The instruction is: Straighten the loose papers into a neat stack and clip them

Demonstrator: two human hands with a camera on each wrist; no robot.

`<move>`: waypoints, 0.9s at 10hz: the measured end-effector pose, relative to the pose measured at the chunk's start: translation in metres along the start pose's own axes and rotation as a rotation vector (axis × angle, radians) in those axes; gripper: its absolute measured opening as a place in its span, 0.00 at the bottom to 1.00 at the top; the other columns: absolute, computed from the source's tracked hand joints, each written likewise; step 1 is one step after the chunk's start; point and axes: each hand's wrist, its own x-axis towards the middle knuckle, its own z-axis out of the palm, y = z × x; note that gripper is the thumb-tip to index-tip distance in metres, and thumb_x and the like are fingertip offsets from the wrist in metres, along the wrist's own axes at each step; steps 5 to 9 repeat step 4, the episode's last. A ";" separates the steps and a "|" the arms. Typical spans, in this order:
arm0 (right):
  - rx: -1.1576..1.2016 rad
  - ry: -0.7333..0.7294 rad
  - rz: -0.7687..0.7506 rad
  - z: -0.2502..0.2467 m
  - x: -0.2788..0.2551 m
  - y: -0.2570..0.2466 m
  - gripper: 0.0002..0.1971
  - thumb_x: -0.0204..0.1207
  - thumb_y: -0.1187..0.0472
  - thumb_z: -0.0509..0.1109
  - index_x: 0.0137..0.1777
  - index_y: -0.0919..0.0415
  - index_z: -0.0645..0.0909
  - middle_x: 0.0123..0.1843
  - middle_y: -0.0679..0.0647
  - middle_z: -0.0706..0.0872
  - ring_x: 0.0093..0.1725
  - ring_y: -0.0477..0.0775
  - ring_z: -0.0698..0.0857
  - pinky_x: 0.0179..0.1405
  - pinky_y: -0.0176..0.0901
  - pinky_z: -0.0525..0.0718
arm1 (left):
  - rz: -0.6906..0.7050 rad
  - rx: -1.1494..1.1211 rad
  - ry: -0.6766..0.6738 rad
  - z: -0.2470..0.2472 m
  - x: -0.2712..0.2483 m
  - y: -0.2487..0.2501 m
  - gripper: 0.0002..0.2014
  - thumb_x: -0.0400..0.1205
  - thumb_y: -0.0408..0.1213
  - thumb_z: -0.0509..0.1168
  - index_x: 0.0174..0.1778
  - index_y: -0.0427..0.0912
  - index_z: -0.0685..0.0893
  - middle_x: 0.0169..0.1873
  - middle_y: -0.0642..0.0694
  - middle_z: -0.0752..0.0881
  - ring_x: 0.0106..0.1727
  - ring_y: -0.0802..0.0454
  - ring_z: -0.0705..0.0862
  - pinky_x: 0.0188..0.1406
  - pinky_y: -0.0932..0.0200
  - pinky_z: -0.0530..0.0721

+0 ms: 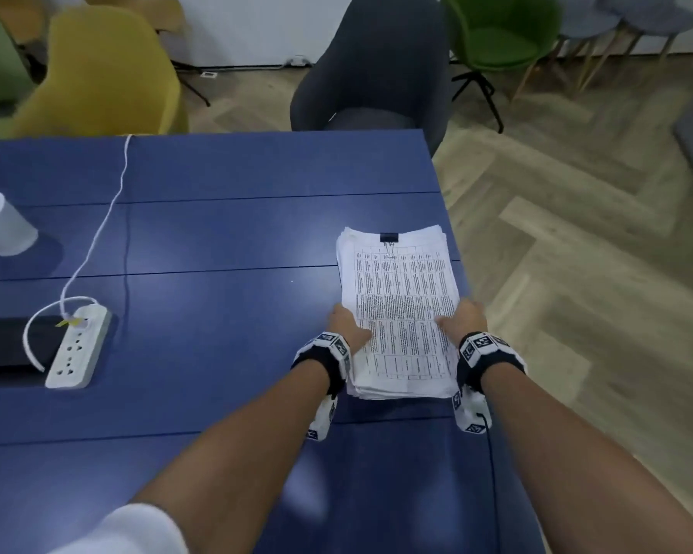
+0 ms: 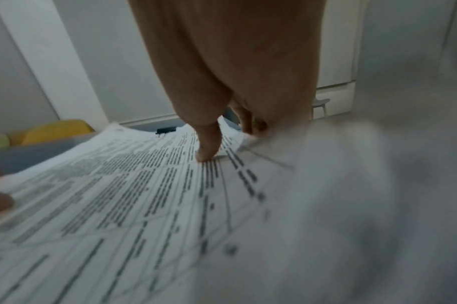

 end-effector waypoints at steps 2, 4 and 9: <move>-0.177 -0.070 0.040 -0.006 -0.006 0.000 0.33 0.81 0.47 0.66 0.78 0.64 0.59 0.79 0.66 0.61 0.76 0.68 0.65 0.70 0.66 0.71 | -0.039 0.288 0.008 0.000 -0.009 0.016 0.35 0.82 0.47 0.64 0.75 0.28 0.58 0.74 0.35 0.66 0.71 0.41 0.68 0.71 0.50 0.69; -0.184 0.010 -0.148 -0.038 -0.037 -0.009 0.29 0.83 0.47 0.63 0.78 0.61 0.63 0.79 0.62 0.64 0.77 0.66 0.65 0.71 0.61 0.68 | 0.058 0.231 0.060 -0.033 -0.032 0.022 0.37 0.78 0.50 0.67 0.78 0.40 0.59 0.73 0.37 0.63 0.73 0.34 0.69 0.69 0.45 0.72; -0.184 0.010 -0.148 -0.038 -0.037 -0.009 0.29 0.83 0.47 0.63 0.78 0.61 0.63 0.79 0.62 0.64 0.77 0.66 0.65 0.71 0.61 0.68 | 0.058 0.231 0.060 -0.033 -0.032 0.022 0.37 0.78 0.50 0.67 0.78 0.40 0.59 0.73 0.37 0.63 0.73 0.34 0.69 0.69 0.45 0.72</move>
